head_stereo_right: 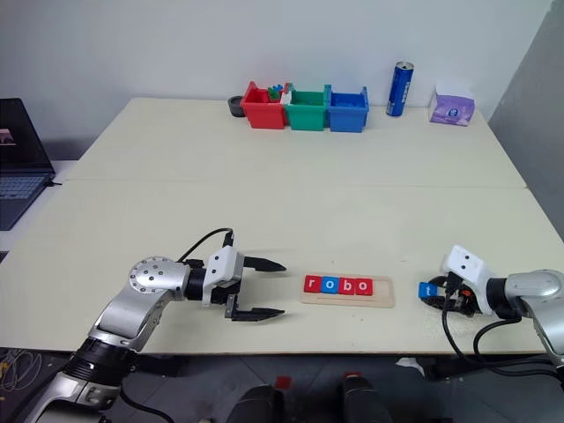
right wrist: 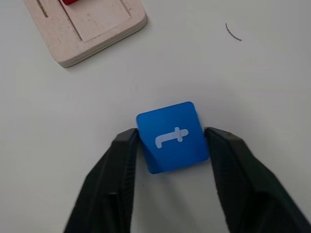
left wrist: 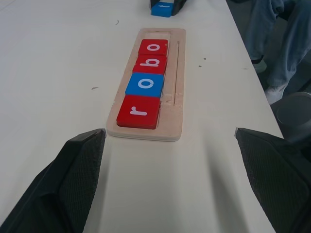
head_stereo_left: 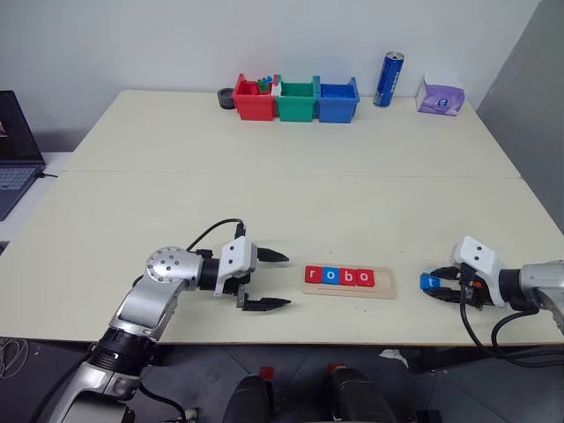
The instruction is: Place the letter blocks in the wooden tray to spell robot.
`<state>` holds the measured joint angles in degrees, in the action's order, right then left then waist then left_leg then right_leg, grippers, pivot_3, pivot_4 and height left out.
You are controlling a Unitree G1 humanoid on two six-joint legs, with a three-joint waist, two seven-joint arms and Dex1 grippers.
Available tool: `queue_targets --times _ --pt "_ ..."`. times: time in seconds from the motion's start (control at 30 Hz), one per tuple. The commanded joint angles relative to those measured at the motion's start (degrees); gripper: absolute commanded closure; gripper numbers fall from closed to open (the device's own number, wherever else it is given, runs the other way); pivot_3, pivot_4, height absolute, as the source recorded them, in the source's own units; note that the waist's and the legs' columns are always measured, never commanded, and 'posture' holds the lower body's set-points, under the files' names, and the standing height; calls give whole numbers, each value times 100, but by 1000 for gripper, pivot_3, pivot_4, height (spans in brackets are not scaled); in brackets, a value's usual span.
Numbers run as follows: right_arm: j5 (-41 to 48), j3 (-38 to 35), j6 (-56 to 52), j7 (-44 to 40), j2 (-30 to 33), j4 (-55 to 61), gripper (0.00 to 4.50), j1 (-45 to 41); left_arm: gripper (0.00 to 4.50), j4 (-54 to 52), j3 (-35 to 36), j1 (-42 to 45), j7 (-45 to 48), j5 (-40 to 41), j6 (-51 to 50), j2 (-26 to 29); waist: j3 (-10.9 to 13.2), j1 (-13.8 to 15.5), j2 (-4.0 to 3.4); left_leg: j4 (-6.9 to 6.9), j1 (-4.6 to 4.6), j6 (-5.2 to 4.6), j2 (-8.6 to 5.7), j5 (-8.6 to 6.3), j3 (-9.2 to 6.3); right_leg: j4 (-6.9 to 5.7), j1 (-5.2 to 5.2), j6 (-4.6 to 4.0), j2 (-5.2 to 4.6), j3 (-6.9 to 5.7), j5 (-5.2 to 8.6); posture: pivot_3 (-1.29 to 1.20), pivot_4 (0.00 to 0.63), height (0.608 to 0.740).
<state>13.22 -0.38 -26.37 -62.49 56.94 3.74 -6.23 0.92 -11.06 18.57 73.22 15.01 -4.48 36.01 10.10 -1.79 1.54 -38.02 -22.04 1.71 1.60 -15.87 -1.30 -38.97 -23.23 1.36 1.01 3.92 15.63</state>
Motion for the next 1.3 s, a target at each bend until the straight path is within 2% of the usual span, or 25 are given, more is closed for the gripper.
queue_targets --times 0.03,0.2,0.37,0.63,1.07,1.3 --pt "140 -162 2 -82 45 300 3042 -70 0 -84 65 -53 26 24 146 58 0 0 0 0 0 0 0 0 0 0 0 0 0 0 0 0 150 740" --pt "449 -59 -383 -92 -2 1199 3041 -217 0 75 44 -60 40 -11 291 36 1 -4 -2 0 0 0 1 0 -3 -2 0 0 0 0 0 0 150 740" --pt "378 433 -650 -95 -78 1676 3041 -566 0 180 16 -63 36 -30 402 -2 1 -1 -1 -2 0 0 2 0 -5 -2 0 0 0 -3 0 0 150 740" --pt "-216 1227 -305 -314 -11 1307 3041 -1119 0 202 24 -141 5 -43 504 -4 1 4 -2 -2 -2 0 -1 0 -4 0 -1 0 -4 -4 0 0 150 740" --pt "-681 1750 8 -579 -264 726 3041 -1695 0 32 52 -276 -122 -41 440 -3 1 3 -2 -2 -1 0 1 0 -5 -2 -2 -7 -4 -6 -4 0 150 740" --pt "-675 1790 -121 -749 -422 694 3041 -1896 0 14 45 -276 -165 -37 430 -4 1 2 -2 -3 -1 0 1 0 -6 -4 -3 -24 -4 -9 -14 0 150 740"
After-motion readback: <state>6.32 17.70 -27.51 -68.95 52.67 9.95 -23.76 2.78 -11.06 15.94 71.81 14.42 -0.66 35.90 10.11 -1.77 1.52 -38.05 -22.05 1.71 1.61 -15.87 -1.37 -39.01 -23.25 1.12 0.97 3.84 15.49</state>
